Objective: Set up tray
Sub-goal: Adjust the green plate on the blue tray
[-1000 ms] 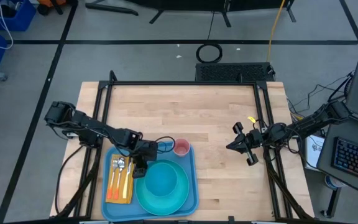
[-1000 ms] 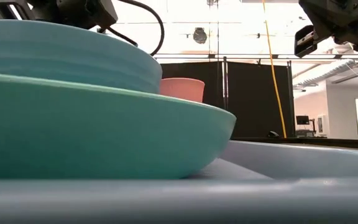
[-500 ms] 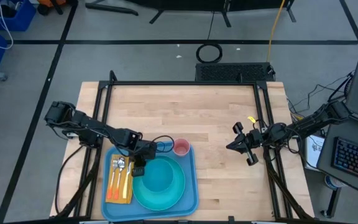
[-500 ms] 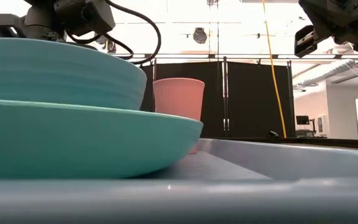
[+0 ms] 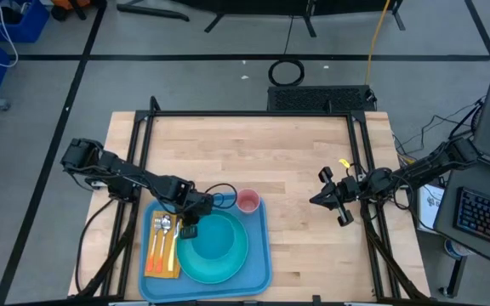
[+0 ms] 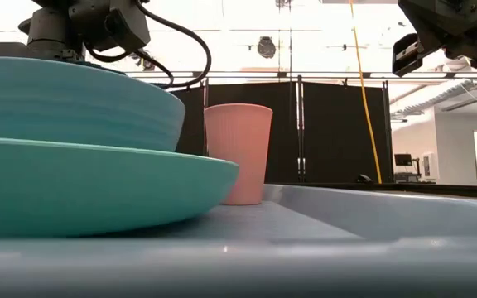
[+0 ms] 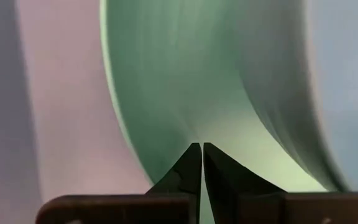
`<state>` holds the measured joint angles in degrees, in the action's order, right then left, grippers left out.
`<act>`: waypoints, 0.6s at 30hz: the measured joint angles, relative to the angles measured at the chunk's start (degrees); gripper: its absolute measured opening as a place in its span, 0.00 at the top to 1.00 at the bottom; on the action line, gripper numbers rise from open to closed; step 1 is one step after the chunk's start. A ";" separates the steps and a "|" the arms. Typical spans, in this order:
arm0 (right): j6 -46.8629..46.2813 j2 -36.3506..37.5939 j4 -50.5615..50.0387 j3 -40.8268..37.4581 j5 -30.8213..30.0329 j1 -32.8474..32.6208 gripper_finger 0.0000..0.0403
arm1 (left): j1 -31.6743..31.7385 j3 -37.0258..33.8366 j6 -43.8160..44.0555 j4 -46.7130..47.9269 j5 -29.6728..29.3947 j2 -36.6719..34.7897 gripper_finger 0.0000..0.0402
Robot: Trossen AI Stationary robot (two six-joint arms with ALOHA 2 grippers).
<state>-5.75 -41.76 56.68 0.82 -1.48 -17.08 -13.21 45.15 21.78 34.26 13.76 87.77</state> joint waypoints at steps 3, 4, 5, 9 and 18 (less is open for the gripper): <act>-0.01 0.02 -0.01 0.02 0.00 0.00 1.00 | 0.00 0.00 0.32 -0.55 -1.62 0.00 0.94; 0.01 0.00 0.01 0.01 0.01 0.00 1.00 | 0.00 0.00 0.41 -0.94 -1.99 0.00 0.94; 0.00 0.00 0.01 0.01 0.01 0.00 1.00 | 0.02 0.00 0.44 -1.39 -2.40 0.00 0.94; 0.00 0.01 0.01 0.00 0.02 0.00 1.00 | 0.00 0.00 0.89 -1.84 -2.51 0.00 0.94; 0.00 0.02 0.01 0.01 0.00 0.00 1.00 | 0.11 0.00 4.39 -1.03 -2.47 -0.04 0.94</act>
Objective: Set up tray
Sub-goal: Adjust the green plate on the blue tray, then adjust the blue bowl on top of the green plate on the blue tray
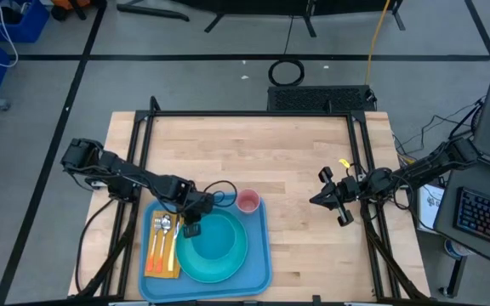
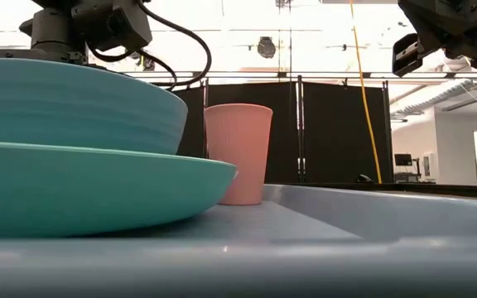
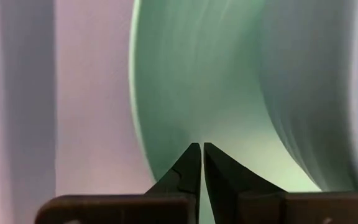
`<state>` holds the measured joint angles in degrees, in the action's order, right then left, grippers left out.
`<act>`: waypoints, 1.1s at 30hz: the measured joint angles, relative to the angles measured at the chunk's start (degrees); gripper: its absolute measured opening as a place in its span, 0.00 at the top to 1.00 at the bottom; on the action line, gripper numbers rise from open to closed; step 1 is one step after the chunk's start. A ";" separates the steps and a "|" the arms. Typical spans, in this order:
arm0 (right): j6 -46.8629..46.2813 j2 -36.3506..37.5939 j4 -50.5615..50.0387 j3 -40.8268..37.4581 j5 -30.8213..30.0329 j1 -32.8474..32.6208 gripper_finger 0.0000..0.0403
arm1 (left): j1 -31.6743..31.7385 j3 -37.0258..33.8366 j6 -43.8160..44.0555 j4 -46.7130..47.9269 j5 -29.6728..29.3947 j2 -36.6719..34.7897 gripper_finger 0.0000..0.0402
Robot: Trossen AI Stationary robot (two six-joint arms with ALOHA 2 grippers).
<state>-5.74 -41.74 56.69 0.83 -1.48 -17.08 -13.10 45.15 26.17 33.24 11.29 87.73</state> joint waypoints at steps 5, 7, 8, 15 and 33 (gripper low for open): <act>0.00 -0.02 0.00 0.02 0.00 0.00 1.00 | 0.00 0.00 1.07 2.13 -2.46 -2.41 0.94; -0.02 0.00 0.02 -0.01 0.02 0.00 1.00 | 0.00 0.00 1.54 2.25 -2.85 -4.22 0.94; 0.00 -0.01 0.00 0.02 0.01 0.00 1.00 | 0.00 0.00 1.60 2.18 -2.78 -5.32 0.94; -0.02 0.00 0.02 -0.01 0.02 0.00 1.00 | 0.00 0.00 4.68 6.96 -5.38 -13.94 0.94; 0.01 0.00 0.02 0.01 0.00 0.00 1.00 | -3.87 0.04 7.11 -10.96 -0.58 -13.59 0.97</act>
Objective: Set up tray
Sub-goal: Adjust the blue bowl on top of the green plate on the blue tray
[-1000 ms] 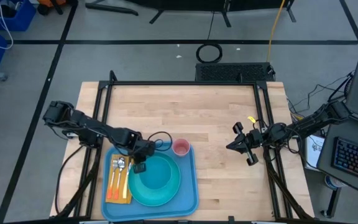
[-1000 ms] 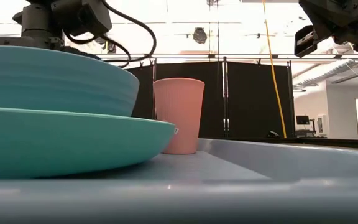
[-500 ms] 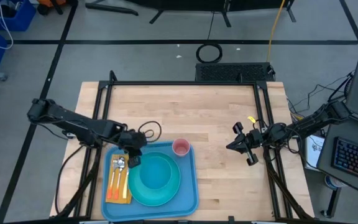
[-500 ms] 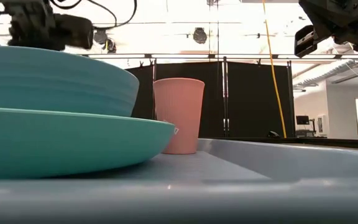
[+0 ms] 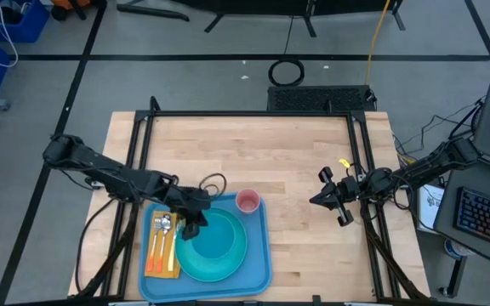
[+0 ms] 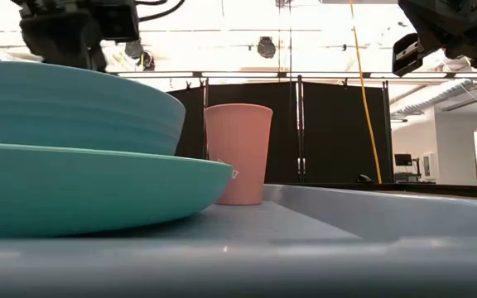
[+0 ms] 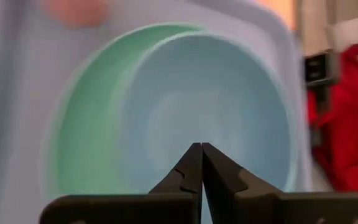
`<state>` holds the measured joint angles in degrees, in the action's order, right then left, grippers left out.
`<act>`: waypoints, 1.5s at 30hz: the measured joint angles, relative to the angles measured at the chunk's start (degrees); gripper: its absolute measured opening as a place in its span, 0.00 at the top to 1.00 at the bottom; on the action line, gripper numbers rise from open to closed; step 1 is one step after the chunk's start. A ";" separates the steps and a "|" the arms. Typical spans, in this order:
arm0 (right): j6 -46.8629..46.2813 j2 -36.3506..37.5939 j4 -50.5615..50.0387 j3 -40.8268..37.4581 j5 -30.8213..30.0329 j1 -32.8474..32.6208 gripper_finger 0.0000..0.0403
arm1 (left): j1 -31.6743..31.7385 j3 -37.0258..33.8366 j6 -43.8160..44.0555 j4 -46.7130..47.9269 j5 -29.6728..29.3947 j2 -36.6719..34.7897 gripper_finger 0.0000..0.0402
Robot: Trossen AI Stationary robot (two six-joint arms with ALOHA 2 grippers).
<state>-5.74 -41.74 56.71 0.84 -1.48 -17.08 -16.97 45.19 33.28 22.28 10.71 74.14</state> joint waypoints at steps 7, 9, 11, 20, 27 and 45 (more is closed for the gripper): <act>0.00 0.00 0.00 0.00 0.00 0.00 1.00 | -0.90 0.02 -1.27 -7.57 5.76 7.00 0.99; 0.00 -0.02 -0.04 -0.01 0.00 0.00 1.00 | -0.90 0.02 -1.23 -7.84 5.81 7.87 0.99; -0.01 0.00 0.00 -0.01 0.00 0.00 1.00 | -0.91 0.00 -1.00 -7.70 6.51 8.09 0.99; 0.00 -0.02 -0.02 0.00 0.01 0.00 1.00 | -1.33 0.02 1.68 -9.18 10.50 8.03 0.99; 0.00 -0.01 -0.02 0.00 0.00 0.00 1.00 | -1.79 0.02 4.31 -8.87 14.10 8.03 0.99; -0.02 0.00 -0.01 -0.01 0.00 0.00 1.00 | -4.12 0.02 9.71 -6.45 16.52 8.03 0.99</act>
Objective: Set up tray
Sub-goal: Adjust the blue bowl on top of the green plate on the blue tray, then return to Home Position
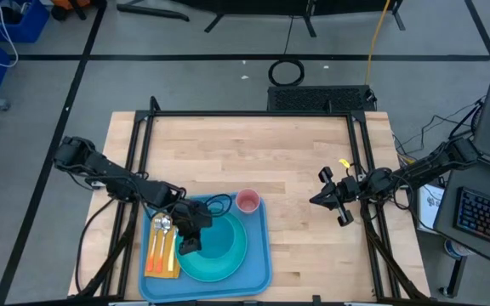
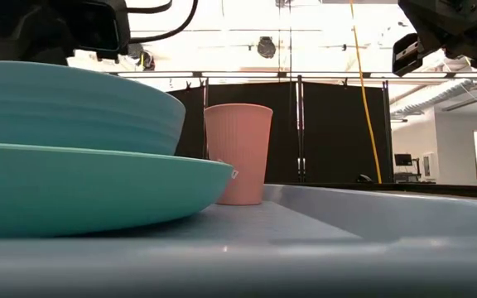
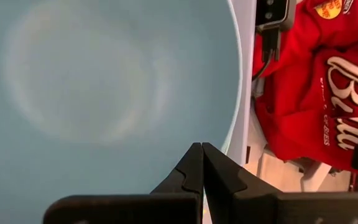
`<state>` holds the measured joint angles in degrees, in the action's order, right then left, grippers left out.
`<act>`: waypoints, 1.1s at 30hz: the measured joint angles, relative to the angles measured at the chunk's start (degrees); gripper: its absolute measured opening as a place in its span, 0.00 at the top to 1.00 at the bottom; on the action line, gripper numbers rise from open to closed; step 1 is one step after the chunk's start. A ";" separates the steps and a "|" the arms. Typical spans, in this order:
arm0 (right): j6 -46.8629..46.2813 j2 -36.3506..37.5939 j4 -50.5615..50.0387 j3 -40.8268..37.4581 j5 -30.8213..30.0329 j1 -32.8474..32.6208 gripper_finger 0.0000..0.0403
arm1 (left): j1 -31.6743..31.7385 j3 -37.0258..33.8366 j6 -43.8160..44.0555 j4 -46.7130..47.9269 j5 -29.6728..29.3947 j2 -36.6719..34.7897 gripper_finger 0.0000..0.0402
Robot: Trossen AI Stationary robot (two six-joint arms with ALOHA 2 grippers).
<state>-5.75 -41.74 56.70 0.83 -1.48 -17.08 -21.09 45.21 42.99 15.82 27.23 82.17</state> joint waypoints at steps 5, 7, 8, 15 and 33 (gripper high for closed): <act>0.02 0.00 -0.02 -0.01 0.02 0.00 1.00 | -1.14 -0.02 1.79 0.72 -0.03 1.24 0.99; -0.01 0.00 0.01 0.00 0.02 0.00 1.00 | -1.64 0.00 2.55 0.32 0.12 1.95 0.99; 0.01 -0.02 -0.01 -0.01 0.00 0.00 1.00 | -1.74 0.06 2.77 0.06 0.25 2.64 0.99; -0.01 0.00 -0.02 0.02 0.02 0.00 1.00 | -2.43 -0.02 4.08 0.80 1.01 5.07 0.99; 0.01 0.00 0.03 -0.01 0.02 -0.01 1.00 | -2.29 -0.02 2.10 1.33 -12.17 1.03 0.95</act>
<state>-5.74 -41.74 56.73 0.82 -1.45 -17.10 -23.38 45.19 45.08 17.15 15.07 83.20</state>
